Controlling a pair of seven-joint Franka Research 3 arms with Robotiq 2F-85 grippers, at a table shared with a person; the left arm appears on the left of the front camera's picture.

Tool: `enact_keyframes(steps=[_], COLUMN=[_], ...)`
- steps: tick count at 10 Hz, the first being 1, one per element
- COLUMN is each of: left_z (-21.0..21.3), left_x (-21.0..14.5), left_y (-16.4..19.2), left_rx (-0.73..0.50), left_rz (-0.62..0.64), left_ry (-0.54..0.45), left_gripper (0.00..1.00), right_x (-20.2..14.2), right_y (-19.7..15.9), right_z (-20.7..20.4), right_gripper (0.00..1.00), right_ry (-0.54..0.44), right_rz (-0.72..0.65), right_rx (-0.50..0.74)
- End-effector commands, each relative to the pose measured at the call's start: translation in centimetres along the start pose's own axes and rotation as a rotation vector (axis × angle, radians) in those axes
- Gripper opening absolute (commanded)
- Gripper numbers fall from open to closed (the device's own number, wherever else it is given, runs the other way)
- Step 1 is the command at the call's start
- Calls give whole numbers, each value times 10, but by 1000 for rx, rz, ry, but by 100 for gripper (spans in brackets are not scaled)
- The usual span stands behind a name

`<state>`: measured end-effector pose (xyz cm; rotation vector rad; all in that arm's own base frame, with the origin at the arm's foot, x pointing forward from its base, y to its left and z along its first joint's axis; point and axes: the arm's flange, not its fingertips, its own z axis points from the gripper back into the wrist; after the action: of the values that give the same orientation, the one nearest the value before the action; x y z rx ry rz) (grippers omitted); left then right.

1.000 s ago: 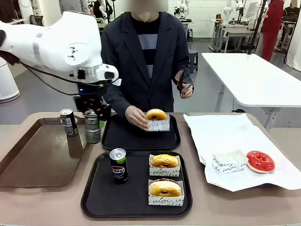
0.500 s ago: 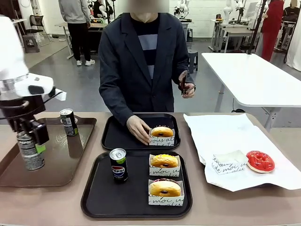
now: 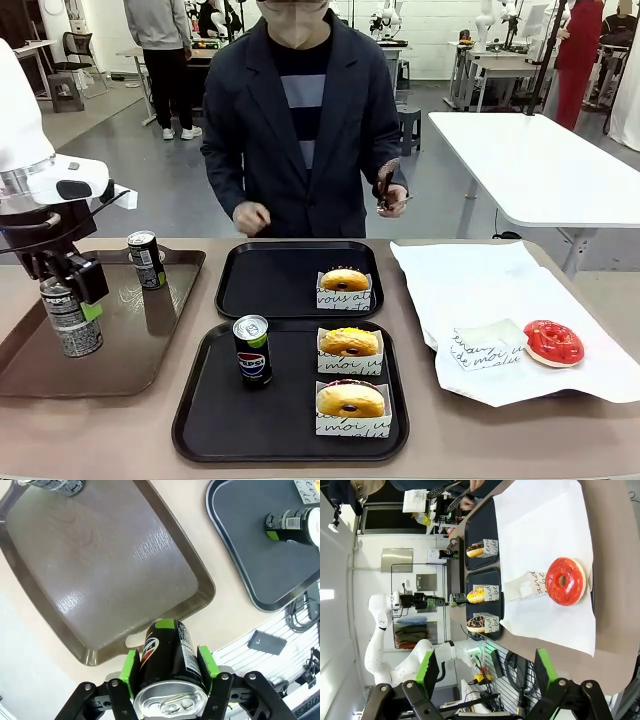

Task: Set up donuts and drinks on trays.
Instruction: Pick up one Pepsi coke from the Handle tray and place it on the Flat Tray without a Pepsi coke.

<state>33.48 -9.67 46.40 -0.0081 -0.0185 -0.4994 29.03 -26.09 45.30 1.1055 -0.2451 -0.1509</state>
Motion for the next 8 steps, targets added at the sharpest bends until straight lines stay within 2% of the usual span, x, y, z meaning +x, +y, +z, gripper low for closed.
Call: enact_keyframes(steps=[1,3,5,8], left_z=[2,-1,7,3], left_x=[-3,-1,42,110], left_y=[0,0,-19,-45], left_rx=[9,-2,20,34], left_rz=[-13,0,-88,-153], left_ry=[10,8,-58,-62], left_gripper=[59,59,59,59], right_x=[0,0,0,0], right_y=[-1,-1,-1,-1], right_z=[1,1,1,1], right_gripper=[100,100,100,100], right_ry=[-6,-6,-6,-6], right_rz=[17,17,17,17], right_rx=[16,16,16,16])
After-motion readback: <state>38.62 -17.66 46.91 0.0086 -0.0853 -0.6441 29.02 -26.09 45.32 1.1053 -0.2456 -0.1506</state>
